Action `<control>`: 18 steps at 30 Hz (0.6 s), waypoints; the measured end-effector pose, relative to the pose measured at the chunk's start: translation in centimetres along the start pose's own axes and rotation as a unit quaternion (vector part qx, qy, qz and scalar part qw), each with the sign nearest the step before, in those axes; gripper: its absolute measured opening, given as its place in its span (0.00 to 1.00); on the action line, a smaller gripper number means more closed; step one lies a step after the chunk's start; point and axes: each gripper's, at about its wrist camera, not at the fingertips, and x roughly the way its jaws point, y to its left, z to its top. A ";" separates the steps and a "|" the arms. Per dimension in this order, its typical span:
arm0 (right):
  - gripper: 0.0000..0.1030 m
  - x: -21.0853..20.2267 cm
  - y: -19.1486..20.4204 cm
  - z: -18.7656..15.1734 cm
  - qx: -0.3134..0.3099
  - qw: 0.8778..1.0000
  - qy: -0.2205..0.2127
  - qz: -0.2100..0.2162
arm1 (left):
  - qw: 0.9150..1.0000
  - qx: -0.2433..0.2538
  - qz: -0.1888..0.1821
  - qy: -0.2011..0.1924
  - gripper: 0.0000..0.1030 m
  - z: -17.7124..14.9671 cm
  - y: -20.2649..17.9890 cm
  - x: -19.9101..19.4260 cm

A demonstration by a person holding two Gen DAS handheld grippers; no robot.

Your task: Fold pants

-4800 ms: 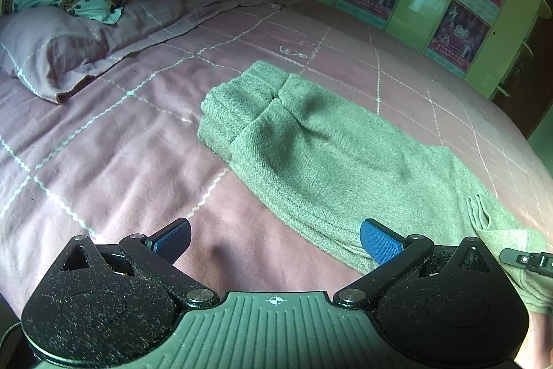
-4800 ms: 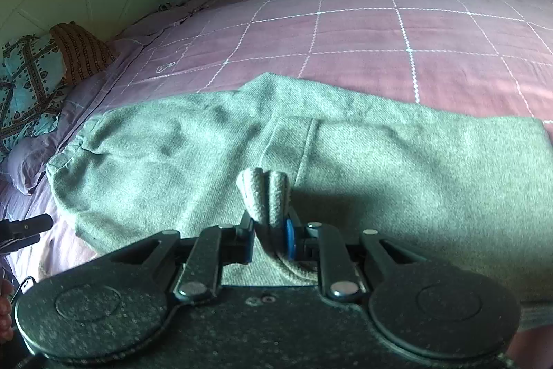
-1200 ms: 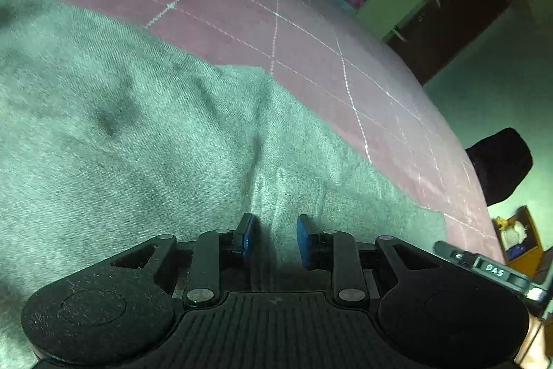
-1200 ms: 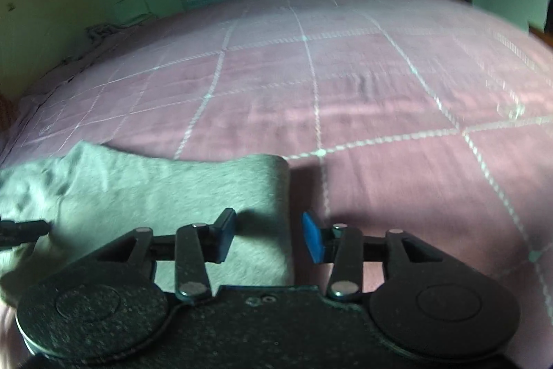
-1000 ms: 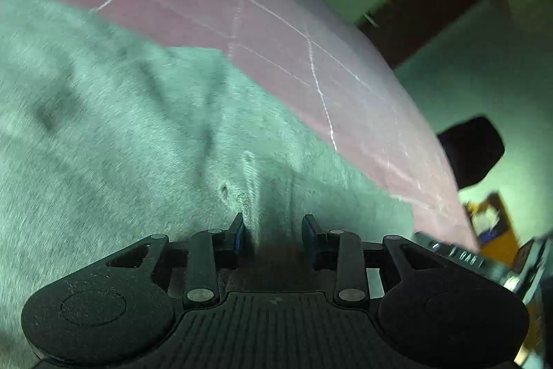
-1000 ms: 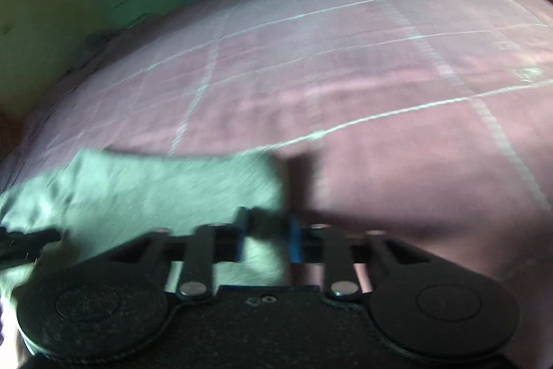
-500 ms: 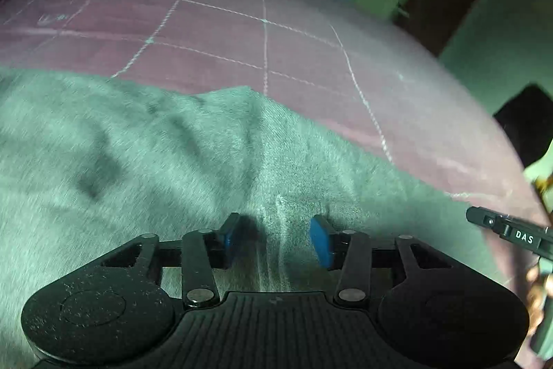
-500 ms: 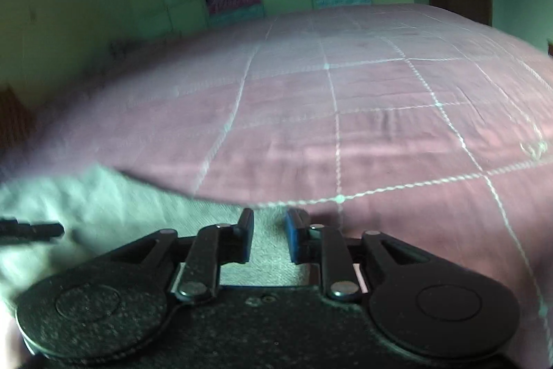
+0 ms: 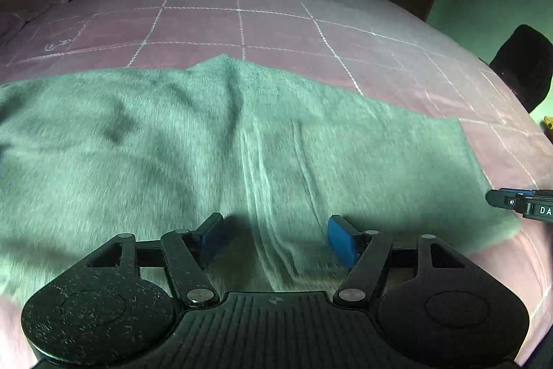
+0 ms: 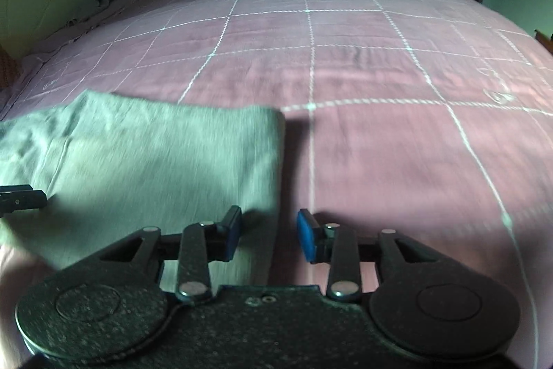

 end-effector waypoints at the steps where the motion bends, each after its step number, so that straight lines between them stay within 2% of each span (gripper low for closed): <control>1: 0.37 -0.5 0.1 -0.7 0.003 1.000 -0.001 -0.002 | 1.000 0.000 0.001 -0.003 0.66 -0.4 0.0 -0.6; 4: 0.38 -2.0 0.3 -1.9 0.000 1.000 -0.007 -0.005 | 0.998 -0.041 -0.023 -0.032 0.66 -0.4 0.7 -3.1; 6: 0.38 -3.9 0.1 -1.7 0.011 0.999 -0.038 -0.001 | 0.997 -0.052 -0.025 -0.049 0.66 -0.5 0.7 -4.2; 7: 0.38 -4.8 0.1 -1.6 0.017 0.998 -0.057 0.003 | 0.997 -0.057 -0.024 -0.047 0.66 -0.7 0.6 -4.2; 9: 0.39 -5.8 0.4 -1.5 0.015 0.997 -0.082 0.005 | 0.998 -0.064 -0.017 -0.007 0.66 -1.6 0.7 -2.8; 10: 0.40 -5.5 0.5 -1.6 0.011 0.997 -0.078 0.007 | 0.998 -0.057 -0.016 -0.001 0.66 -2.2 0.7 -2.1; 12: 0.41 -2.9 0.8 -2.1 0.000 1.000 -0.009 -0.003 | 0.999 -0.043 -0.015 -0.008 0.68 -2.7 0.5 -2.0; 13: 0.41 -2.1 0.7 -2.5 0.003 1.000 0.006 0.001 | 0.999 -0.046 -0.012 -0.005 0.68 -2.3 0.4 -2.3; 15: 0.41 -2.6 0.5 -2.2 0.019 1.000 -0.004 0.000 | 0.998 -0.050 -0.011 -0.020 0.68 -2.0 0.4 -3.4; 16: 0.41 -3.5 0.5 -2.0 0.025 0.999 -0.022 0.002 | 0.998 -0.049 -0.007 -0.024 0.68 -2.0 0.4 -3.5; 18: 0.42 -4.5 0.7 -2.2 0.021 0.998 -0.054 0.010 | 0.999 -0.049 -0.006 -0.007 0.69 -2.4 0.8 -2.6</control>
